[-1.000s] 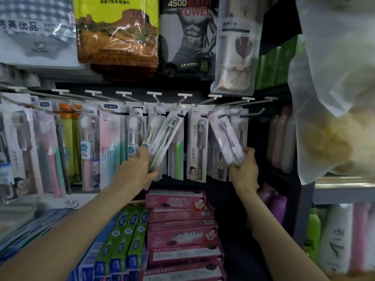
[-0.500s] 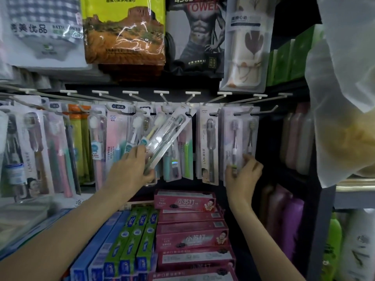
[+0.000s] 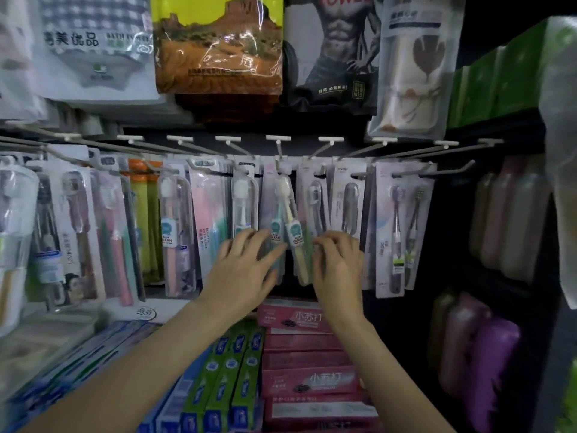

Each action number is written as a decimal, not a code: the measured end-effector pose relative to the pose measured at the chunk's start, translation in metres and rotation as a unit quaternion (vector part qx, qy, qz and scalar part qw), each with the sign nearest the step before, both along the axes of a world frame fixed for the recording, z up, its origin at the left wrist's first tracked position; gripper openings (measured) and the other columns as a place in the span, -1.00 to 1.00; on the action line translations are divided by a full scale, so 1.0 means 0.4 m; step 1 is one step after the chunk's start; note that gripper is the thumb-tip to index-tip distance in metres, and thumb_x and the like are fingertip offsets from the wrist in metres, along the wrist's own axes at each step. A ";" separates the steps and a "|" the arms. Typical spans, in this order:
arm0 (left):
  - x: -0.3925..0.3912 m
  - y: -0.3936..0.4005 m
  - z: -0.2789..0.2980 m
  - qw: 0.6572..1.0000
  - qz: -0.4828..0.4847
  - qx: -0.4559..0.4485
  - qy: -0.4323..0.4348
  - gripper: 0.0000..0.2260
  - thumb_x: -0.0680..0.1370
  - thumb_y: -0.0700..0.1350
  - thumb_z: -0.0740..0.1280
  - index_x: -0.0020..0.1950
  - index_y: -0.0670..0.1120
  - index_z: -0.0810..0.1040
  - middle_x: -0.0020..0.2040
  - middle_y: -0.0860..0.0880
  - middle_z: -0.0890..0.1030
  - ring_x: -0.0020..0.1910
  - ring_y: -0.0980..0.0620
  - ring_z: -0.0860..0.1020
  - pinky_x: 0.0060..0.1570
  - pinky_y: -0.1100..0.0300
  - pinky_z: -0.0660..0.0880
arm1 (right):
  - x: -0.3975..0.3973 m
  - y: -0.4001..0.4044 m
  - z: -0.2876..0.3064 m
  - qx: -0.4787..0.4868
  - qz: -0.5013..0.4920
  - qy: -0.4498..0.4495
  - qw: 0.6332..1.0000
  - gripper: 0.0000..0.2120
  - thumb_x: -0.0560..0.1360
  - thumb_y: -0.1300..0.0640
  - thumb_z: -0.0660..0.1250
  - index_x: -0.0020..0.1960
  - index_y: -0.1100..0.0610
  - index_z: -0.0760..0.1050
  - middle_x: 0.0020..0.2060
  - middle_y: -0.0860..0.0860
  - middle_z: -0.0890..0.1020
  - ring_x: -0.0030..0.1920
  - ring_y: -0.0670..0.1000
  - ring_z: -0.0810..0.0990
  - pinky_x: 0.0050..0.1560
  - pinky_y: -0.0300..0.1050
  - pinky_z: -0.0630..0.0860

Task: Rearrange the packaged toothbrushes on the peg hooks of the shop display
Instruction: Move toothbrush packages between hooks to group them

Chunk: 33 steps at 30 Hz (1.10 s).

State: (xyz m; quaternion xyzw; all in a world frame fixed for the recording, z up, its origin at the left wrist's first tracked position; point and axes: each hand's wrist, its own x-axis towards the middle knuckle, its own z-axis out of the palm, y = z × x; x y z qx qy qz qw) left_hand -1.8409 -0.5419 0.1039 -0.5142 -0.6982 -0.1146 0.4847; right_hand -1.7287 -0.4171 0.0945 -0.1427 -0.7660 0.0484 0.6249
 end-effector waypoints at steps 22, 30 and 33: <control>-0.045 0.037 0.017 0.998 0.049 -0.001 -0.036 -0.71 0.44 -0.05 0.22 0.07 -0.04 0.63 0.04 -0.21 0.58 -0.03 -0.20 0.51 -0.19 0.01 0.51 | -0.165 0.019 0.082 -0.398 0.237 -0.157 0.872 -0.55 0.58 0.21 0.19 0.44 0.19 0.16 0.32 0.12 0.42 0.30 0.07 0.41 0.24 -0.20 0.32; -0.062 -0.020 0.027 0.999 0.036 0.001 -0.022 -0.70 0.44 -0.06 0.19 0.06 -0.05 0.62 -0.01 -0.18 0.60 -0.05 -0.16 0.56 -0.18 0.06 0.50 | -0.223 -0.013 0.056 -0.445 0.219 -0.081 0.865 -0.82 0.54 0.27 0.24 0.13 0.25 0.46 0.02 0.17 0.60 -0.10 0.02 0.54 -0.17 -0.20 0.50; -0.065 -0.037 0.027 0.999 0.012 0.007 -0.036 -0.72 0.38 -0.10 0.34 0.07 -0.06 0.63 -0.04 -0.17 0.61 -0.08 -0.15 0.58 -0.23 0.07 0.52 | -0.191 -0.034 0.056 -0.432 0.214 -0.059 0.874 -0.87 0.54 0.22 0.26 0.06 0.24 0.42 -0.11 0.07 0.56 -0.13 0.00 0.52 -0.16 -0.19 0.46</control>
